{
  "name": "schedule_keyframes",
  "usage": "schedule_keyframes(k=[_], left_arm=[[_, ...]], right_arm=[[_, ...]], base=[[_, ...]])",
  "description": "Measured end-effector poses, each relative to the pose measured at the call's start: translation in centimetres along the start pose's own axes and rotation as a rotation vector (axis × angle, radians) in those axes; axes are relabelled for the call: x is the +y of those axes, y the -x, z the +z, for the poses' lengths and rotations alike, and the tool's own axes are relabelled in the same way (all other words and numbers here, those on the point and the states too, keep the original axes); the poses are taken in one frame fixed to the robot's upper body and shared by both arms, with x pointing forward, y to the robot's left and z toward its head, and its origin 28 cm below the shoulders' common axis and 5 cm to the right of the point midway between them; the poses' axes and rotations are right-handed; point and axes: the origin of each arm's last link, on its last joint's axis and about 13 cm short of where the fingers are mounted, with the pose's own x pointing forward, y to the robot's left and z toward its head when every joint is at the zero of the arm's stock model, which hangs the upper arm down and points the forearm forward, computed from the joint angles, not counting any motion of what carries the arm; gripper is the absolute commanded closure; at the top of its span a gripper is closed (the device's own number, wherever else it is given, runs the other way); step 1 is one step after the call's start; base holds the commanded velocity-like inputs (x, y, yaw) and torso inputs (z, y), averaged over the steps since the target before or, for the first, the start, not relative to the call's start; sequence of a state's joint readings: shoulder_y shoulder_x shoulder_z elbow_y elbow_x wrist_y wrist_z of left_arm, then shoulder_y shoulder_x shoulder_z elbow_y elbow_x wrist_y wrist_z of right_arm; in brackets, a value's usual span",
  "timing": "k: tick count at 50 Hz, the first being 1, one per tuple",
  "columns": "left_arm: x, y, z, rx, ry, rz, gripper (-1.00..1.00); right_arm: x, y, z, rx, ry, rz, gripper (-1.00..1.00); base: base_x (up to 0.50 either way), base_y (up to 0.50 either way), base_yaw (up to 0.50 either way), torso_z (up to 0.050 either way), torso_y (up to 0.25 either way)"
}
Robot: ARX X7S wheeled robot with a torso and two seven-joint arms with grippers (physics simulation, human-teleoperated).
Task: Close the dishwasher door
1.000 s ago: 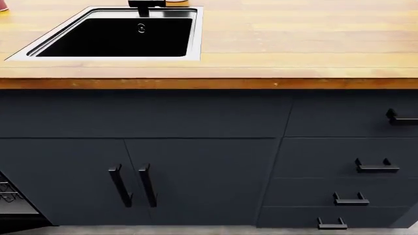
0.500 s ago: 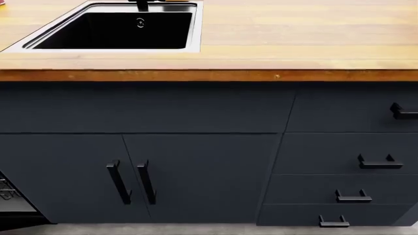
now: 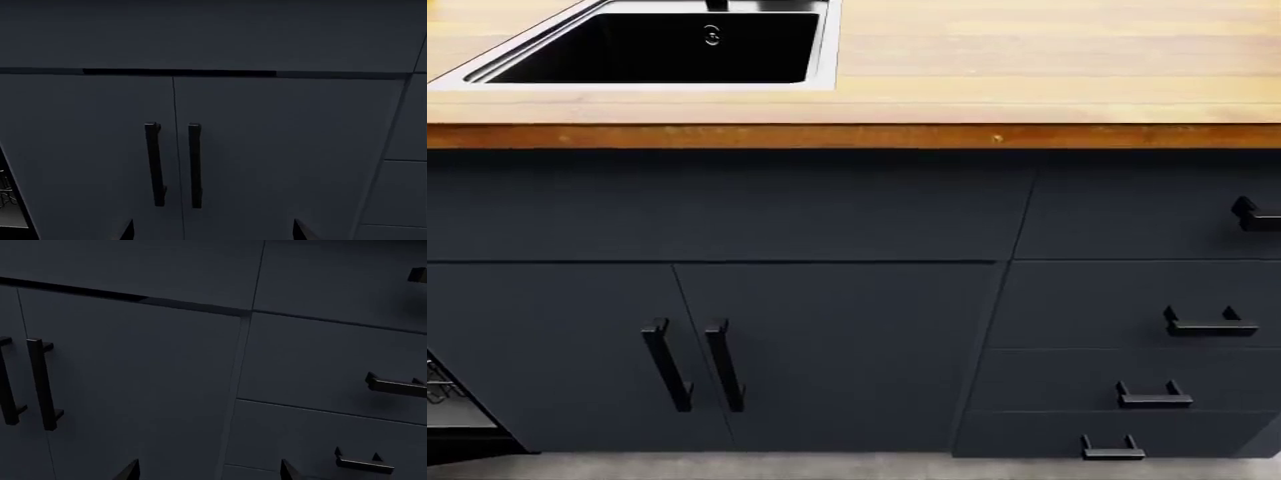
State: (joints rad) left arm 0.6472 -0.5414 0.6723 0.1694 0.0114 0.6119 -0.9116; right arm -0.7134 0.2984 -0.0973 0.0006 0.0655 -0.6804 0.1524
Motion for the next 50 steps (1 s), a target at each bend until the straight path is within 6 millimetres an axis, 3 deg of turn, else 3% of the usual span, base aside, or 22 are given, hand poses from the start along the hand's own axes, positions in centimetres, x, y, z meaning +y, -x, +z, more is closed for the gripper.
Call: schedule_keyframes(k=[50], left_arm=[[-0.02,0.05,-0.11,0.002,0.007,-0.002,-1.00]], right_arm=[[-0.01,0.00,-0.07,0.003,0.002,0.000,-1.00]], base=[[0.00,0.00,0.00,-0.026,0.000]])
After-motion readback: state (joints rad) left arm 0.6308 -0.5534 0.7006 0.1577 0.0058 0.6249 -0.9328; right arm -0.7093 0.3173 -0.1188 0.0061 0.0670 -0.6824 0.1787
